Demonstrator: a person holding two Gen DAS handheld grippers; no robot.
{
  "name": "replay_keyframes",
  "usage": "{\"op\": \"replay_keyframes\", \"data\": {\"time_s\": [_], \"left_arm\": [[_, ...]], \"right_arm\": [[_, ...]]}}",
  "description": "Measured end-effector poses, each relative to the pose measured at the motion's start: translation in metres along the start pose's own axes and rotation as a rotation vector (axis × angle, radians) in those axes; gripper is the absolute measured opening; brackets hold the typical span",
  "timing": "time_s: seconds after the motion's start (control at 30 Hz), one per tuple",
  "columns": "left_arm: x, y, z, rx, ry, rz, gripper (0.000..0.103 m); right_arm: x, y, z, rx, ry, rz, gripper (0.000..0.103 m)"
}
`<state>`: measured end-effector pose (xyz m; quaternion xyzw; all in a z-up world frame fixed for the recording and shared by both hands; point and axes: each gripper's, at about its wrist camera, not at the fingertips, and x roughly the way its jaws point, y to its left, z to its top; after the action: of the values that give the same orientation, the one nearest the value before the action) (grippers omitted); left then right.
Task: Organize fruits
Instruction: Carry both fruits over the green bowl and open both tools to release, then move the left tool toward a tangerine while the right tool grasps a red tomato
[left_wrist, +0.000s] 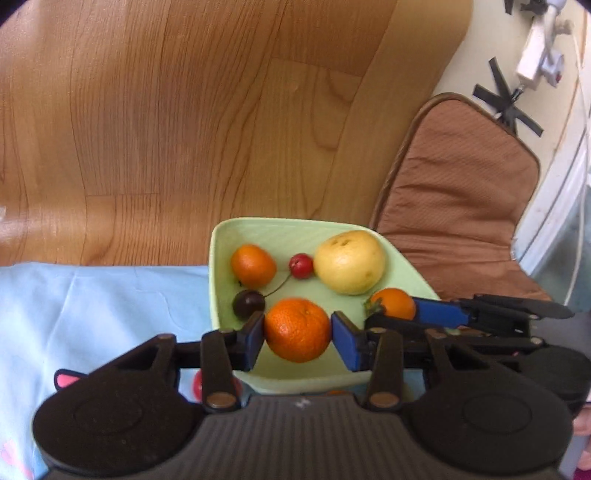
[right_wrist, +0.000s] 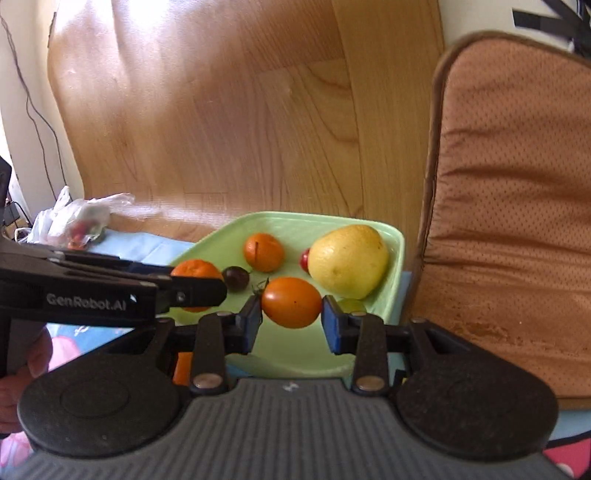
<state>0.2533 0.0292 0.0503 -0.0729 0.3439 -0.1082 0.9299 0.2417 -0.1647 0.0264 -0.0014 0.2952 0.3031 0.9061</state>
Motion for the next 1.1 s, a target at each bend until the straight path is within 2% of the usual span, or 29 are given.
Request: {"op": "replay_keyframes", "data": {"time_s": [0.07, 0.17, 0.3, 0.4, 0.5, 0.57, 0.63, 0.67, 0.7, 0.73, 0.83, 0.9, 0.93, 1.0, 1.03, 1.07, 1.1], "left_arm": [[-0.009, 0.002, -0.002, -0.006, -0.026, -0.025, 0.047], [-0.038, 0.013, -0.009, -0.047, -0.089, -0.063, 0.047], [-0.068, 0.042, -0.021, -0.134, -0.140, -0.047, 0.046], [-0.063, 0.065, -0.023, -0.185, -0.107, -0.015, 0.045], [-0.045, 0.079, -0.029, -0.220, -0.046, -0.071, 0.046], [-0.037, 0.084, -0.033, -0.239, -0.058, -0.090, 0.048], [-0.032, 0.093, -0.036, -0.280, -0.078, -0.128, 0.060], [-0.030, 0.098, -0.038, -0.312, -0.095, -0.155, 0.079], [-0.029, 0.102, -0.041, -0.339, -0.113, -0.174, 0.088], [-0.026, 0.103, -0.044, -0.348, -0.122, -0.184, 0.089], [-0.017, 0.095, -0.050, -0.311, -0.097, -0.214, 0.083], [-0.017, 0.088, -0.049, -0.273, -0.098, -0.248, 0.072], [-0.017, 0.083, -0.048, -0.255, -0.101, -0.245, 0.072], [-0.015, 0.075, -0.048, -0.239, -0.096, -0.255, 0.066], [-0.014, 0.069, -0.049, -0.223, -0.087, -0.245, 0.065], [-0.015, 0.060, -0.051, -0.190, -0.080, -0.223, 0.059], [-0.017, 0.052, -0.054, -0.159, -0.078, -0.199, 0.059]], "right_arm": [[-0.007, -0.003, 0.000, 0.023, -0.025, 0.014, 0.041], [-0.028, -0.002, -0.001, 0.041, -0.083, 0.017, 0.041], [-0.061, 0.005, -0.008, 0.060, -0.122, 0.095, 0.040], [-0.074, 0.006, -0.021, 0.073, -0.109, 0.108, 0.040], [-0.071, 0.000, -0.028, 0.114, -0.064, 0.073, 0.040], [-0.067, -0.012, -0.031, 0.181, -0.027, 0.063, 0.039], [-0.058, -0.024, -0.034, 0.248, 0.012, 0.081, 0.040], [-0.054, -0.027, -0.034, 0.278, 0.028, 0.106, 0.040], [-0.050, -0.031, -0.033, 0.303, 0.042, 0.137, 0.041], [-0.044, -0.032, -0.033, 0.318, 0.053, 0.163, 0.041], [-0.024, -0.026, -0.029, 0.289, 0.085, 0.179, 0.041], [-0.012, -0.020, -0.029, 0.264, 0.106, 0.187, 0.044], [-0.006, -0.016, -0.030, 0.262, 0.119, 0.206, 0.045], [-0.002, -0.010, -0.030, 0.231, 0.108, 0.202, 0.045], [-0.002, -0.005, -0.030, 0.216, 0.104, 0.207, 0.044], [-0.001, -0.004, -0.029, 0.216, 0.109, 0.223, 0.041], [-0.001, -0.002, -0.029, 0.222, 0.120, 0.240, 0.034]]}}
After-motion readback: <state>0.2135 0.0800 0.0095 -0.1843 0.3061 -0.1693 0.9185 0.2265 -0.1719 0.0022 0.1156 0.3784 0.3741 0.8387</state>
